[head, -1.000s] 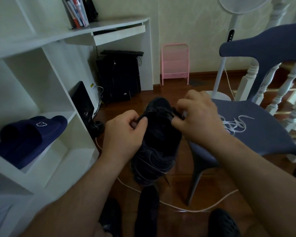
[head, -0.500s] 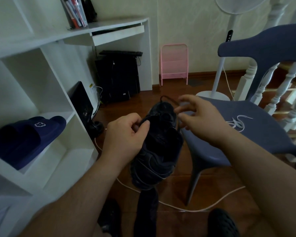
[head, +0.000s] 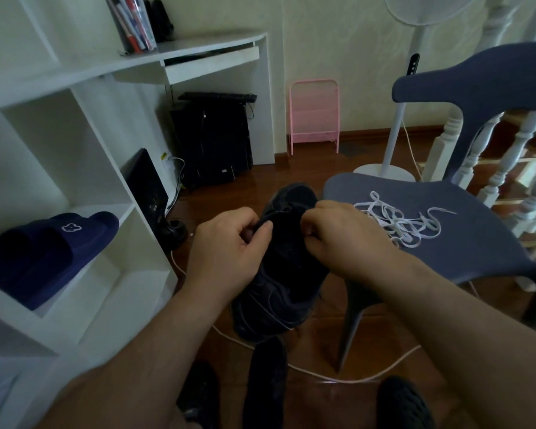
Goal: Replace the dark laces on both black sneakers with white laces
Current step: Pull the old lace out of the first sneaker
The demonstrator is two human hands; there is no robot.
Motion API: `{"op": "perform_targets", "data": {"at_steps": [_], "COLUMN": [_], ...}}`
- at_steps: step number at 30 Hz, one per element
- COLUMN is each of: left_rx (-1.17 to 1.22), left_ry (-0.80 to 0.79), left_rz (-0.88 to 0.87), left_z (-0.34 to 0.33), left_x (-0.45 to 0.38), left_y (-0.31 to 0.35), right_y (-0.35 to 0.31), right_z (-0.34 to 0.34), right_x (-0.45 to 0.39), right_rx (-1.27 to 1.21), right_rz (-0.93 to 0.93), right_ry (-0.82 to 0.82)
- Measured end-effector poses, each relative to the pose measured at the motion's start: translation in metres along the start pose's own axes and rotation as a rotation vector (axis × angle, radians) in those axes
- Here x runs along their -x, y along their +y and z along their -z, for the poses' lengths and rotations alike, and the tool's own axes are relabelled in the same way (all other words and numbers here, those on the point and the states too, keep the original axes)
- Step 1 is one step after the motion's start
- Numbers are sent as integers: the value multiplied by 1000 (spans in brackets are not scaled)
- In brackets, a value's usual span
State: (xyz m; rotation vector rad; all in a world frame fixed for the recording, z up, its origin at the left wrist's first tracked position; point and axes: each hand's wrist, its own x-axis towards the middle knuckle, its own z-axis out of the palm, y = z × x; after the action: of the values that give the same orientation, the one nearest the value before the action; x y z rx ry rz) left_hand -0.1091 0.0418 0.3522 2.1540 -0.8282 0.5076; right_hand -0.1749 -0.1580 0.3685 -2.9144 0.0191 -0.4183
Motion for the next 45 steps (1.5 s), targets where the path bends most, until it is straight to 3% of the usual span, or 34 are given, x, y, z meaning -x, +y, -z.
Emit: {"op": "perform_targets", "data": {"at_steps": [2, 4, 6, 8, 10, 14, 19, 23, 27, 31, 34, 37, 41, 45], "left_rx": [58, 127, 163, 134, 79, 46, 46, 57, 33, 11, -3, -18, -14, -6], "left_ry": [30, 95, 153, 157, 133, 101, 91, 75, 81, 105, 130, 119, 117, 110], "left_rz": [66, 138, 151, 109, 56, 41, 35, 13, 14, 31, 64, 55, 38, 25], "left_z": [2, 5, 7, 7, 5, 2, 2, 1, 1, 4, 10, 11, 10, 10], "left_x": [-1, -3, -4, -3, -1, 0, 0, 0, -2, -3, -6, -4, -4, -3], "left_y": [-1, -1, 0, 3, 4, 2, 1, 2, 2, 1, -4, -3, -1, -1], "right_y": [4, 5, 3, 2, 2, 10, 11, 10, 12, 30, 46, 45, 25, 17], "right_z": [-7, -7, -3, 0, -1, 1, 14, 15, 9, -1, -12, -18, -5, 2], "right_x": [-2, -6, -9, -6, -3, 2, 3, 5, 0, -4, 1, 0, -4, -2], "right_rx": [-184, -763, -1398, -1578, -1395, -570, -492, -205, -341, -728, -719, -577, -693, -551], "right_rz": [-116, -417, -682, -755, -662, -333, -156, -60, -181, -491, -608, -550, -332, -135], "right_ry": [127, 230, 185, 82, 68, 111, 58, 12, 41, 95, -11, -23, 140, 53]}}
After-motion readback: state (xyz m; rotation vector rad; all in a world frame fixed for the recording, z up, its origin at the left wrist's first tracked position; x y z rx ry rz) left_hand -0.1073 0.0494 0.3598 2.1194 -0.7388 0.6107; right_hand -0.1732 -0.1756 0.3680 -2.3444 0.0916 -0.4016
